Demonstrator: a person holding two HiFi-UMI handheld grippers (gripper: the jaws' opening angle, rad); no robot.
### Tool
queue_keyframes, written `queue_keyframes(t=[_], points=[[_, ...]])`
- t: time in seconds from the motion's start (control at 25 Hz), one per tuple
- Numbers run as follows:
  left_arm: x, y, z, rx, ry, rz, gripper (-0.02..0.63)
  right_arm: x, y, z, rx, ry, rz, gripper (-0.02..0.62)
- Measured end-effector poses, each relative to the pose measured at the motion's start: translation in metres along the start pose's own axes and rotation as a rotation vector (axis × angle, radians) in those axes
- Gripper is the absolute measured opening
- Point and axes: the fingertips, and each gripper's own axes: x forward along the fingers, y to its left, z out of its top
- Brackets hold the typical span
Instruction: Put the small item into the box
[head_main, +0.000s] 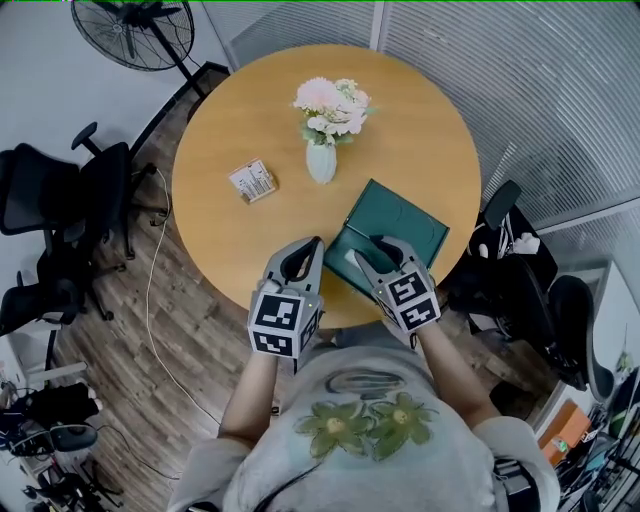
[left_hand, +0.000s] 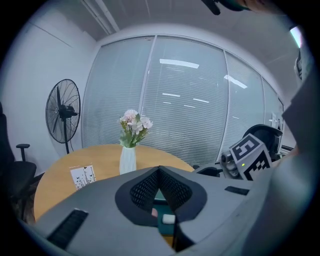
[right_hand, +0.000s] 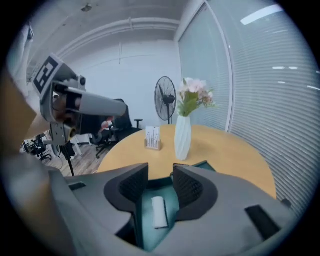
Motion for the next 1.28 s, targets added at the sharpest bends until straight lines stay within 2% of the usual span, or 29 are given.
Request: queue_keyframes(t=[0.24,0.4,0.56,0.84,1.28], points=[[-0.005,-0.013,0.018,0.026,-0.042,-0.024,0.003,-0.047,-0.001,0.049,0.023,-0.170,-0.055,0.119],[-0.009,-0.024,0.025,0.036,-0.063,-0.040,0.003,-0.077,-0.004,0.069,0.040,-0.275,-0.114,0.006],[-0.012,-0.034,0.025,0.038,-0.071,-0.056,0.003,-0.094,-0.003,0.078,0.076,-0.338,-0.127,0.006],[-0.019,-0.044,0.026,0.044,-0.074,-0.079,0.003,-0.104,0.004,0.083,0.063,-0.360,-0.151,0.003],[-0.030,-0.047,0.026,0.050,-0.079,-0.091,0.003,-0.106,0.019,0.084,0.058,-0.359,-0.137,0.003]])
